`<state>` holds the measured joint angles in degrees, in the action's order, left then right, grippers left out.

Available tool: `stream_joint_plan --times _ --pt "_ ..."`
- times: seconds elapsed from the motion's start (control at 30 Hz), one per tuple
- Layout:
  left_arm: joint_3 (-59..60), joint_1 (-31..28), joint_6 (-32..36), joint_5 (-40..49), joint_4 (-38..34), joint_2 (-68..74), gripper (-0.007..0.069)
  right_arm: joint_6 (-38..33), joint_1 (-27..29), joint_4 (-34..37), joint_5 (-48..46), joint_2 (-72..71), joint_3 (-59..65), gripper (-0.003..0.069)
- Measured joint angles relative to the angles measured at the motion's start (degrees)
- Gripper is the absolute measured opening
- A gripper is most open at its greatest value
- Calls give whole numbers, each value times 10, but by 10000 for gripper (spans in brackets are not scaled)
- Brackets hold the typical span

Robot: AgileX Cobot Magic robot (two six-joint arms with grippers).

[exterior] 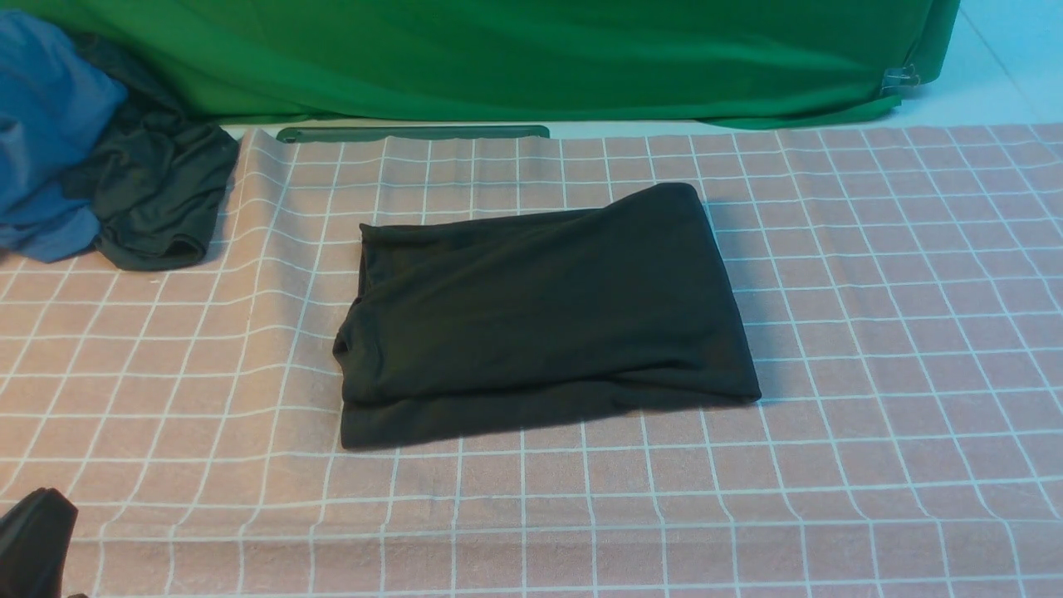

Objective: Fold a long-sleeved shirt over a pink coffee tablecloth.

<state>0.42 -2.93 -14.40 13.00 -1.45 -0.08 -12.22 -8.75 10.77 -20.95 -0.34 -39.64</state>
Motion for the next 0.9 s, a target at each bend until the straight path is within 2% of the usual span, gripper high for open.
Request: stream_joint_plan --times 0.57,0.77,0.9 --pt "0 0 0 0 0 0 14 -1 0 0 0 0 0 171" --pt "0 0 0 0 0 0 14 -40 27 0 40 2 78 180" --pt "0 0 0 -2 0 0 14 -100 74 0 84 7 216 190"
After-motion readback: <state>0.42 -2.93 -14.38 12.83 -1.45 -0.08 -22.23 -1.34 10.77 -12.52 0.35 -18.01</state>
